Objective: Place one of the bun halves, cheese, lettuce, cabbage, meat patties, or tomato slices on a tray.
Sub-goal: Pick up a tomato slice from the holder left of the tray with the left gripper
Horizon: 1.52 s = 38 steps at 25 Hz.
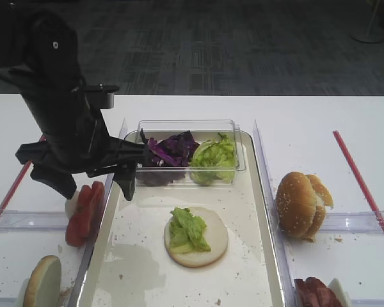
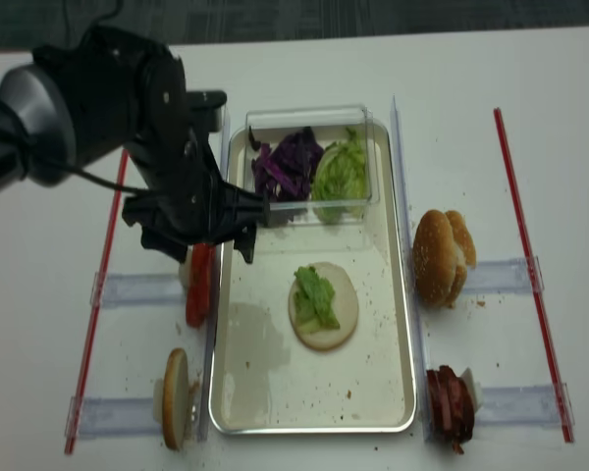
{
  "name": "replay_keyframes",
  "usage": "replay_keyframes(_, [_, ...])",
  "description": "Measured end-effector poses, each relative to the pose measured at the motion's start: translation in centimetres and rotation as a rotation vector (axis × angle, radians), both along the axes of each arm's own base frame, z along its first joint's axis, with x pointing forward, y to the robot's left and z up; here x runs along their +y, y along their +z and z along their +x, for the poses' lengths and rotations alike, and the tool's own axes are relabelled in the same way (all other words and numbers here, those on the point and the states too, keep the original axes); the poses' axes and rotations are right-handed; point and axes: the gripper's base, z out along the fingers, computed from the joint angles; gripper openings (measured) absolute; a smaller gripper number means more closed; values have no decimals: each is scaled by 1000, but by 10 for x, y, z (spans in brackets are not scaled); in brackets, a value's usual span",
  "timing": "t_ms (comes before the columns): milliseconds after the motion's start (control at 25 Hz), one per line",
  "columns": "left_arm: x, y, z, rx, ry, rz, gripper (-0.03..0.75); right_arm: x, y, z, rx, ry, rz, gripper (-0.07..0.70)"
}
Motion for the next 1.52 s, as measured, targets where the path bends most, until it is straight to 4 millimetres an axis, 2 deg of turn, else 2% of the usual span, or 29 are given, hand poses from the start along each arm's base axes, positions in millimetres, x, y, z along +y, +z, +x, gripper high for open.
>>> replay_keyframes(320, [-3, -15, 4, 45, -5, 4, 521, 0, 0, 0, 0, 0, 0, 679])
replay_keyframes(560, [-4, -16, 4, 44, -6, 0, 462, 0, 0, 0, 0, 0, 0, 679])
replay_keyframes(800, [-5, -17, 6, 31, -9, -6, 431, 0, 0, 0, 0, 0, 0, 679])
replay_keyframes(1040, [-6, -33, 9, 71, -14, 15, 412, 0, 0, 0, 0, 0, 0, 679])
replay_keyframes(1320, [-3, -37, 12, 56, -48, 68, 290, 0, 0, 0, 0, 0, 0, 679])
replay_keyframes(1520, [-1, -37, 12, 50, -61, 90, 166, 0, 0, 0, 0, 0, 0, 679])
